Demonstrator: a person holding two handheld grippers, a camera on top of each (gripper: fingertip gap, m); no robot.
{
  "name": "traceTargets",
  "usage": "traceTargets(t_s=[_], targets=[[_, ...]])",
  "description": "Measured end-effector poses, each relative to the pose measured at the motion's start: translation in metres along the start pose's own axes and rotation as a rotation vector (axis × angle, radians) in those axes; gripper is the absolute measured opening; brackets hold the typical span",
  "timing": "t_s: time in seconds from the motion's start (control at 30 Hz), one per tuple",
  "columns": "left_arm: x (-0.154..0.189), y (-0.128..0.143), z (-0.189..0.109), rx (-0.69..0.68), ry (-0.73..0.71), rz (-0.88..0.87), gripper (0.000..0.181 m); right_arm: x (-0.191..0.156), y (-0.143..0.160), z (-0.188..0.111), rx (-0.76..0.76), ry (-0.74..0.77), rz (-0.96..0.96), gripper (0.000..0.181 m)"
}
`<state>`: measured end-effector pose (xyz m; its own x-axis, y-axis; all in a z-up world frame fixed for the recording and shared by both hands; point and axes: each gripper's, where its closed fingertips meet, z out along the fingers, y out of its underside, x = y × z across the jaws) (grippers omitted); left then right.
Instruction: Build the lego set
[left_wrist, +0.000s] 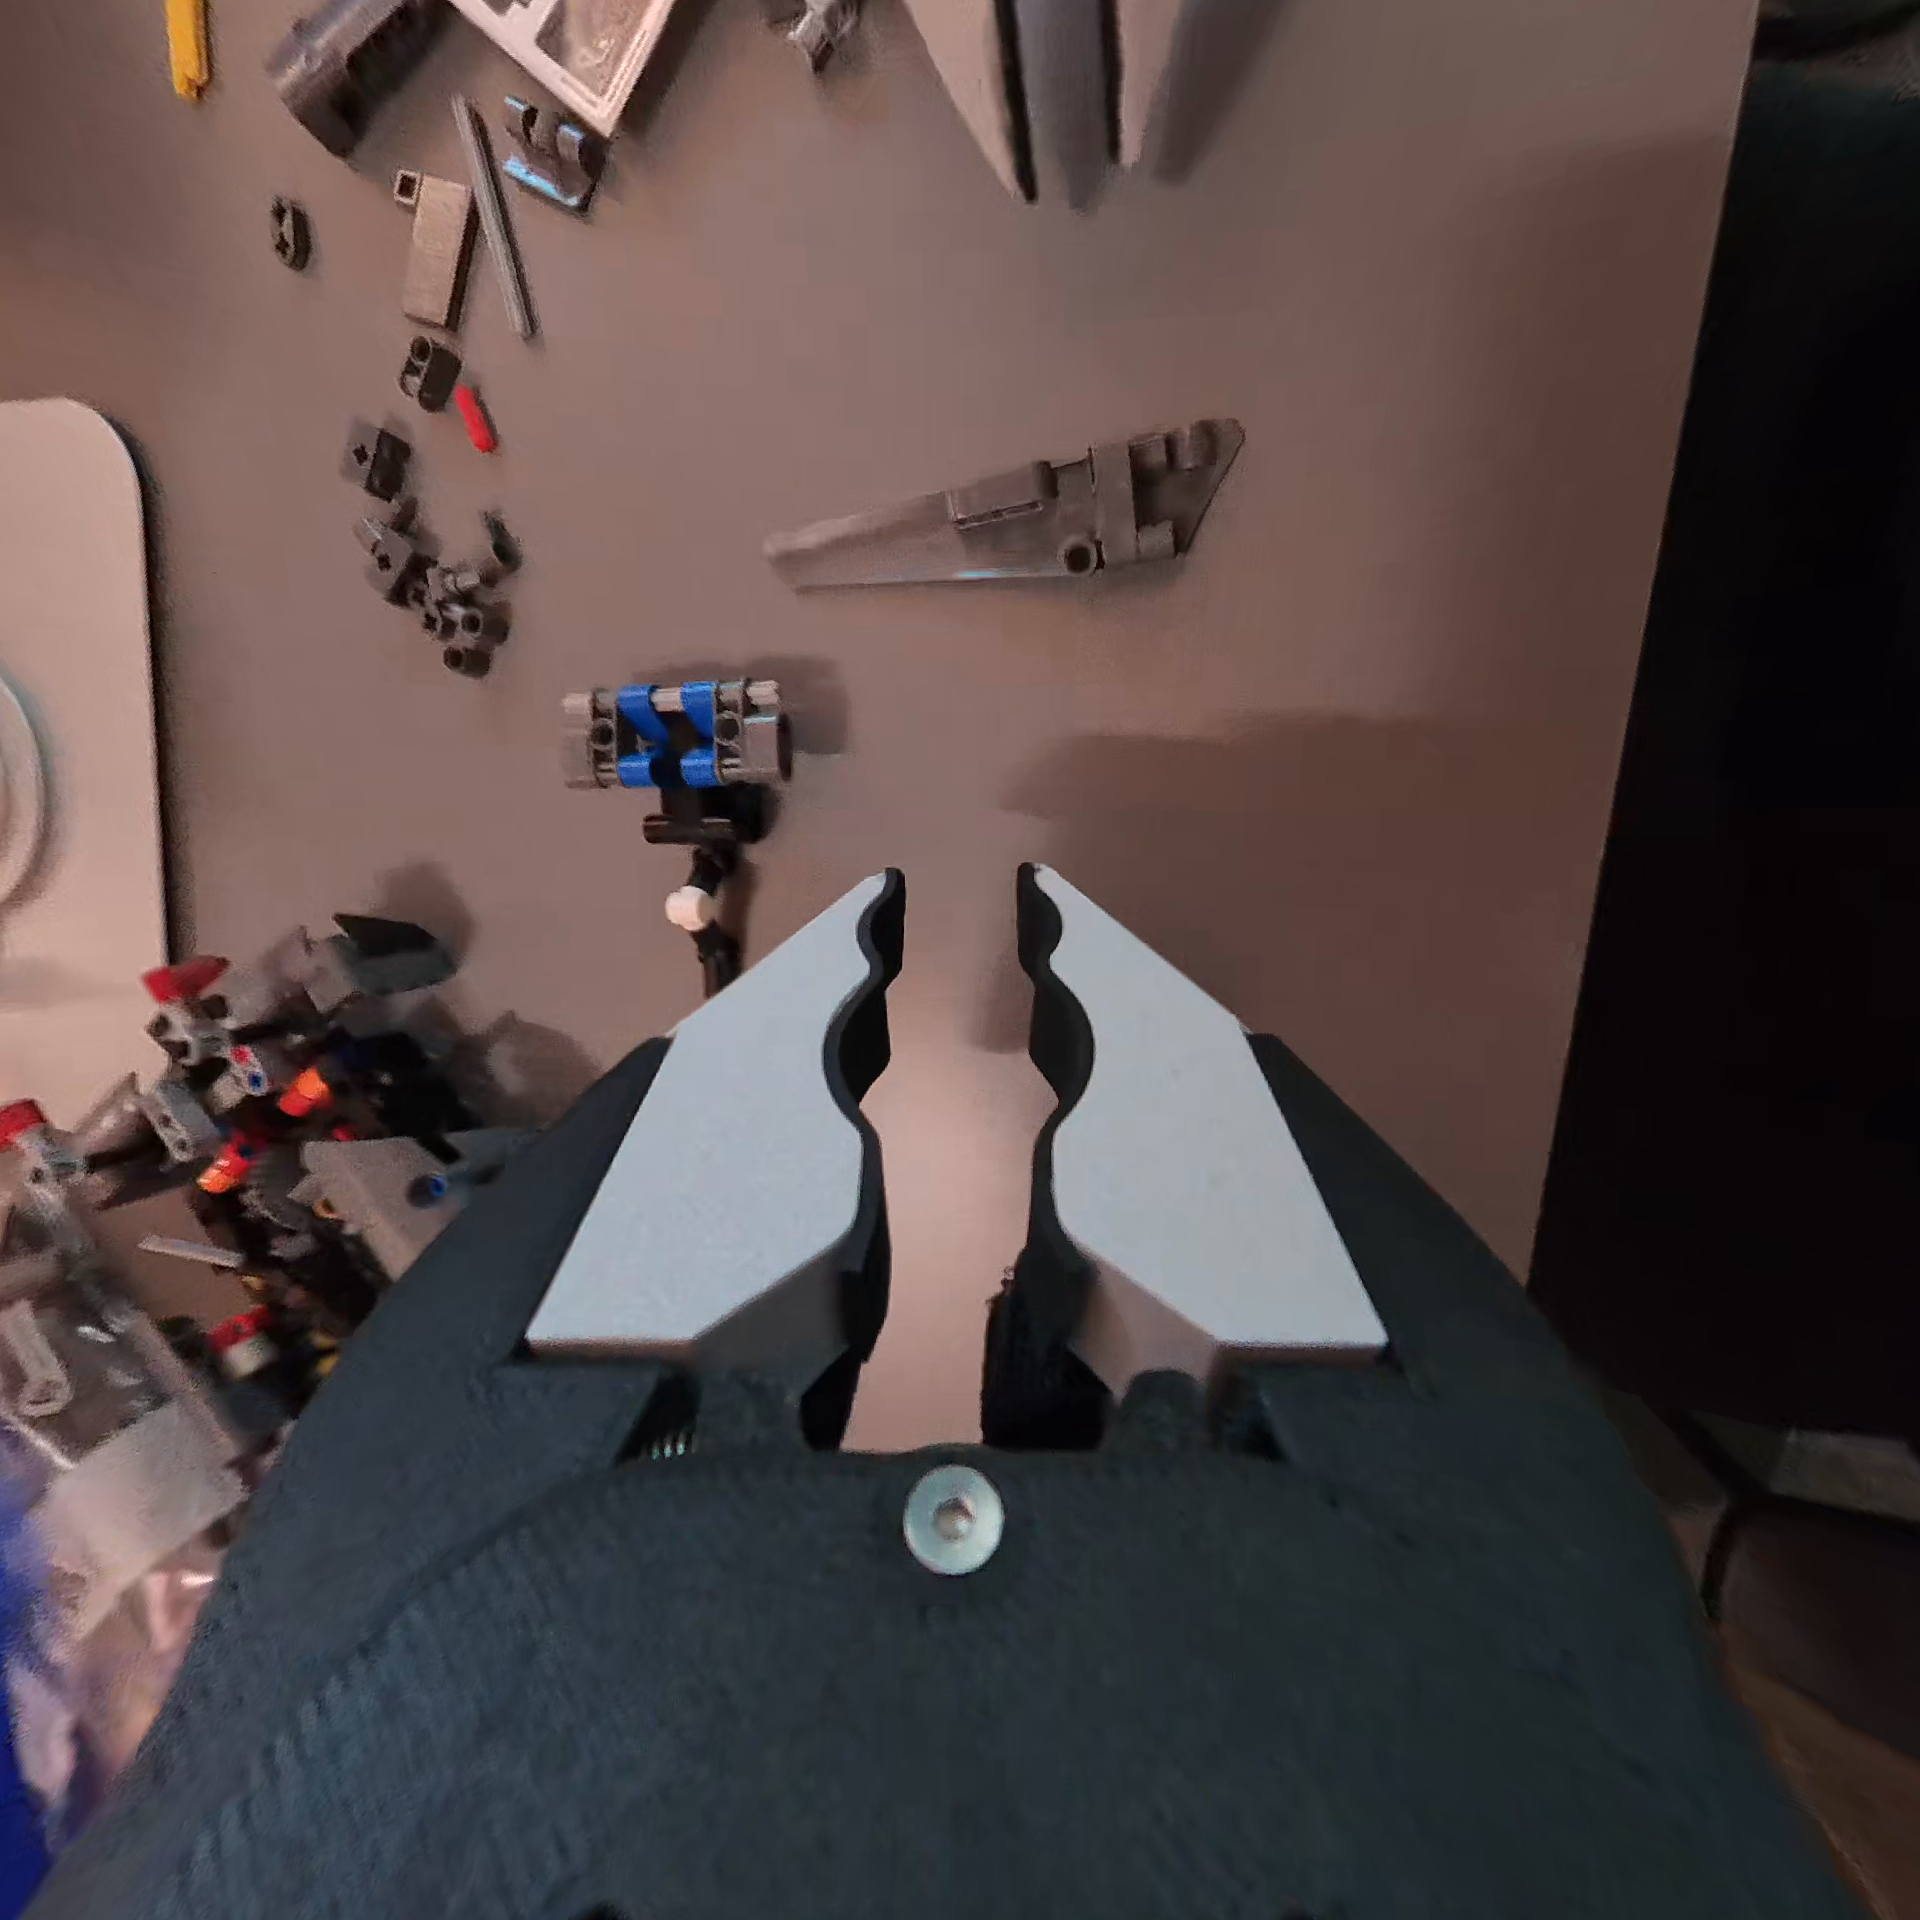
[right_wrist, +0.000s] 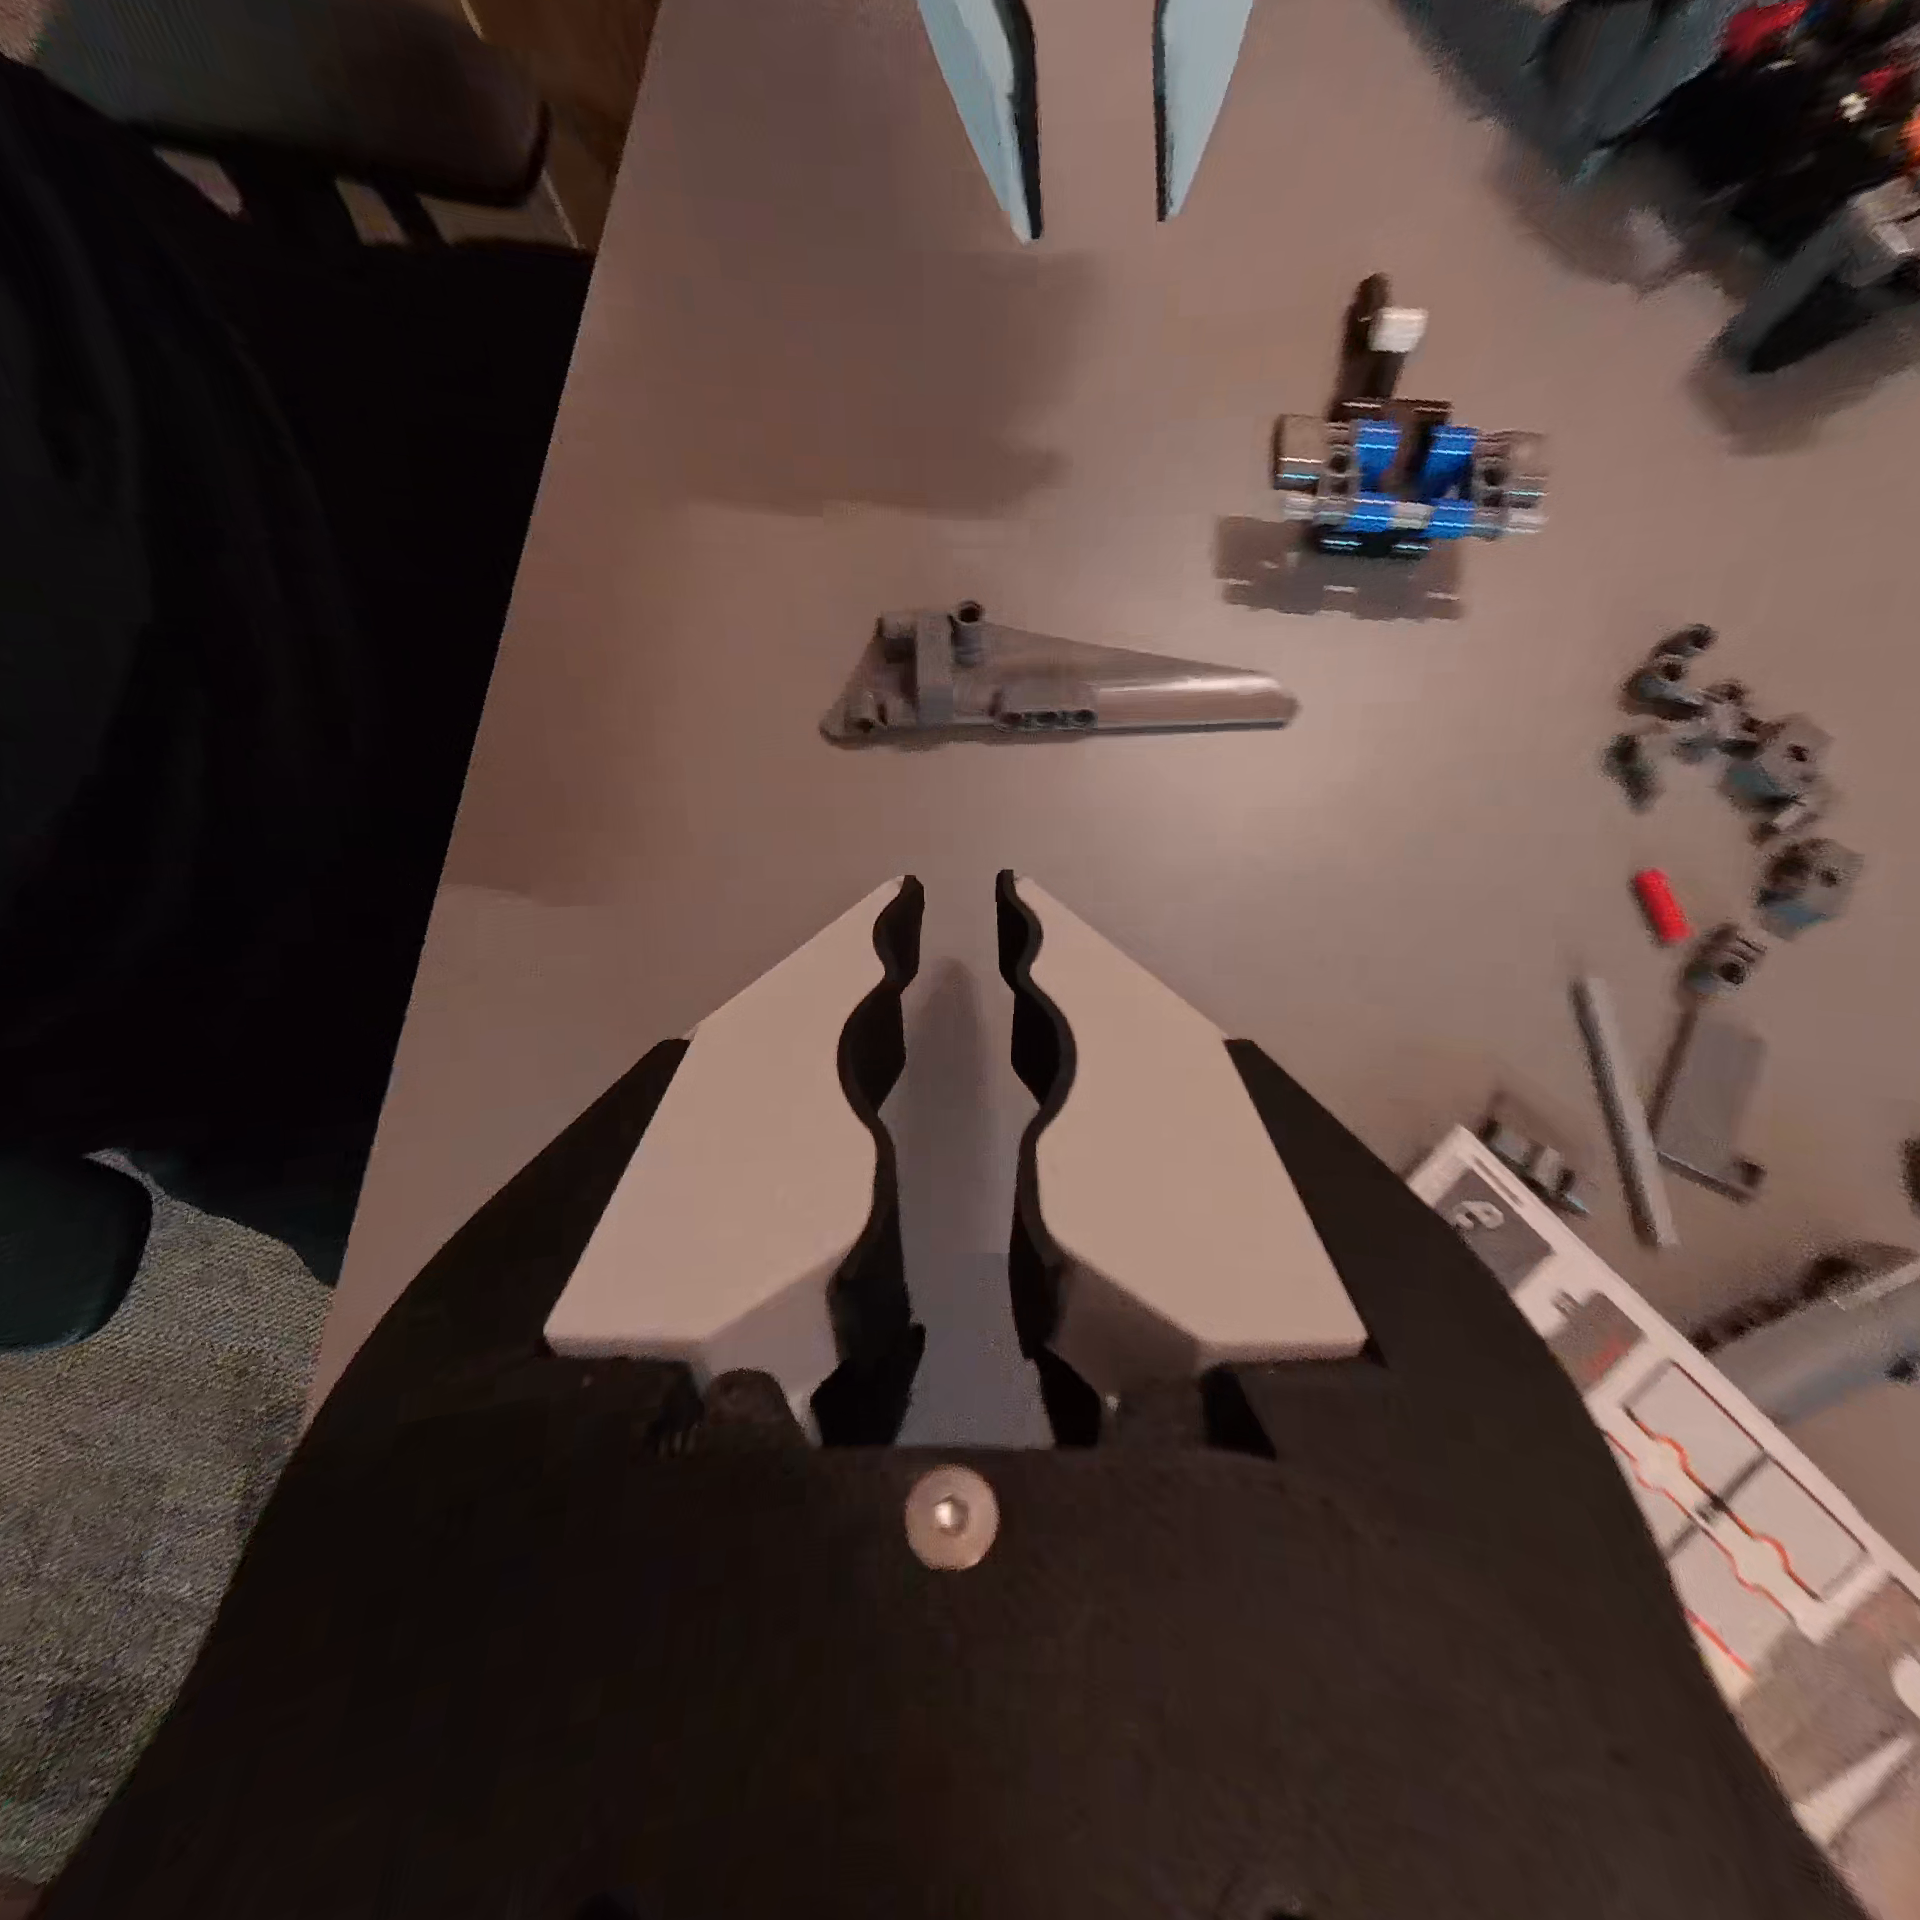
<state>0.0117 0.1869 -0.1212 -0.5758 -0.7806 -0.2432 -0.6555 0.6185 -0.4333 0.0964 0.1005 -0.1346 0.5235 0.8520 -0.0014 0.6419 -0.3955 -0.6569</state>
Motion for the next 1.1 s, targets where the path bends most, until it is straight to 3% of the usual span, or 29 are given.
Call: traceTargets(t_s=[0.23,0.57,0.87,0.97,1.1], targets=[[0.006,0.012,0.005,0.063,-0.013,-0.083,0.016,-0.003,-0.015,0.039,-0.041,0.031,0.079,0.002],[-0.004,0.026,-0.001,0.093,-0.084,-0.132,0.018,-0.003,-0.069,0.076,0.041,0.075,0.071,0.002],[-0.031,0.027,-0.018,0.200,-0.274,-0.139,0.025,0.007,-0.064,-0.003,0.197,0.203,0.127,0.014],[-0.048,0.019,-0.024,0.229,-0.399,-0.090,0.023,0.014,-0.046,-0.034,0.202,0.315,0.144,0.025],[-0.061,0.004,-0.027,0.265,-0.462,-0.040,0.021,0.024,-0.007,-0.073,0.120,0.491,0.170,0.030]])
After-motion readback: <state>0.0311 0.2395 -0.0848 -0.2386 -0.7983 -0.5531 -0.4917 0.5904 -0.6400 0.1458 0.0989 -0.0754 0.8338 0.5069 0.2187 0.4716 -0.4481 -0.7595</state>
